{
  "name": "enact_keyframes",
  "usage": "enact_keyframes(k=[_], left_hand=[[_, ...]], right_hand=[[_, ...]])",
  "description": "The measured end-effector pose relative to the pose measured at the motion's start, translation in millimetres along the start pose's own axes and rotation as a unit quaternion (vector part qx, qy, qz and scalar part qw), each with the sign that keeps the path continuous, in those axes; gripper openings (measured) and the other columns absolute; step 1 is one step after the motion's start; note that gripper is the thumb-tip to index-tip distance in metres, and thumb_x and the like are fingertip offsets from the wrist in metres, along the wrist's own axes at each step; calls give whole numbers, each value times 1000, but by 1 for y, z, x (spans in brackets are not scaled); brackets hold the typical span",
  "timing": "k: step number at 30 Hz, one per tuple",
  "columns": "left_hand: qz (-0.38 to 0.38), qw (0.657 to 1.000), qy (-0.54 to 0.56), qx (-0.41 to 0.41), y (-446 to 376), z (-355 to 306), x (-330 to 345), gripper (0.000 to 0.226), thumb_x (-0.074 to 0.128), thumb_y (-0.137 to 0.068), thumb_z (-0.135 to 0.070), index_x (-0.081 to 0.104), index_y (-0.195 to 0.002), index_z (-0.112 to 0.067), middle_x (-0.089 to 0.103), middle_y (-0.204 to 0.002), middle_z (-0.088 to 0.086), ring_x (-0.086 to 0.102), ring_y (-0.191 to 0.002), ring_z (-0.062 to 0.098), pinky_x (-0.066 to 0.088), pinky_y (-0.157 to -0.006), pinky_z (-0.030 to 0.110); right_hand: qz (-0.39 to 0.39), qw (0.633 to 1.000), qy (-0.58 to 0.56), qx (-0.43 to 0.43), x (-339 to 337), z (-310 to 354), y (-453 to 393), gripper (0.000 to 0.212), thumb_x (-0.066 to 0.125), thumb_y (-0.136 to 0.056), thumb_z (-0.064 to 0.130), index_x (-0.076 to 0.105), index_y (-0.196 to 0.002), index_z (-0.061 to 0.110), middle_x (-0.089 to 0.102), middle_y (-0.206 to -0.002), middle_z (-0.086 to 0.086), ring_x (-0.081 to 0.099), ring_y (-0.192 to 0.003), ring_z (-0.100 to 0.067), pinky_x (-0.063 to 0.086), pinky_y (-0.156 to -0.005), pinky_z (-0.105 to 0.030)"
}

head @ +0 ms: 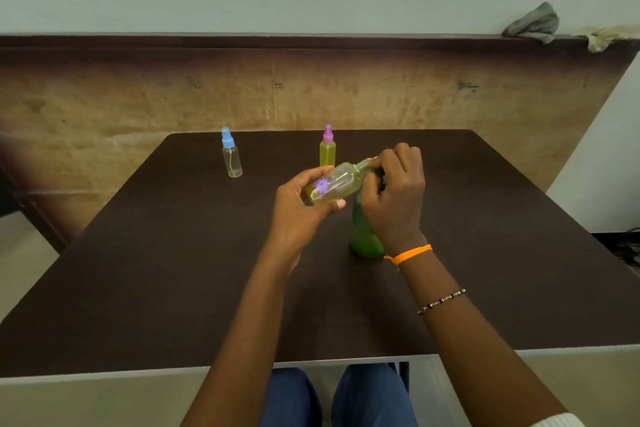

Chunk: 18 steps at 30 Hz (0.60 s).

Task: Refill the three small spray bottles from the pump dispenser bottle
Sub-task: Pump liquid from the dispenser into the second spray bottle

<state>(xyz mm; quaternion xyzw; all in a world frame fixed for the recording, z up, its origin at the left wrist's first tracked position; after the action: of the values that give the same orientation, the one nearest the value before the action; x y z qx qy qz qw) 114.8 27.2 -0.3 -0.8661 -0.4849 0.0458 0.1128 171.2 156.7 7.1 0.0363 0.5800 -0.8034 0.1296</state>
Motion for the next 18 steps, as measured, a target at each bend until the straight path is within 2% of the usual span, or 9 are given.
enact_keyframes(k=[5,12,18], left_hand=[[-6,1000,0,-6,0,5,2,53,72,-68,13,63,-113,-13,68,-102,-3,63,-91,4,51,-72,14],[-6,1000,7,-3,-2,1,4,52,72,-69,10,63,-113,-16,68,-108,1,64,-99,10,54,-83,23],[-8,1000,-2,-2,-1,8,6,52,72,-68,12,63,-109,-18,69,-101,-6,64,-90,0,55,-83,23]], right_hand=[[-7,1000,19,-10,4,-5,11,11,43,-71,-3,53,-65,-2,46,-68,-15,34,-69,-23,34,-56,-37],[-7,999,10,39,0,9,-3,6,46,-68,5,51,-66,2,47,-70,-11,38,-69,-22,31,-60,-27],[-7,999,44,16,4,0,14,8,45,-67,1,53,-69,0,47,-71,-14,36,-68,-25,31,-59,-31]])
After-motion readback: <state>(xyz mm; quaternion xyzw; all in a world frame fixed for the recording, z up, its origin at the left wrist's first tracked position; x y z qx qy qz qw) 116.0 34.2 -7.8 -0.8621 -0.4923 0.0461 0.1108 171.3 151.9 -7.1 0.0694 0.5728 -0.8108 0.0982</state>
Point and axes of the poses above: each hand's wrist, its own y-axis away from the middle knuckle, its own x-axis out of the palm, z = x × y, the point moved 2 cm from there along -y, towards the middle knuckle
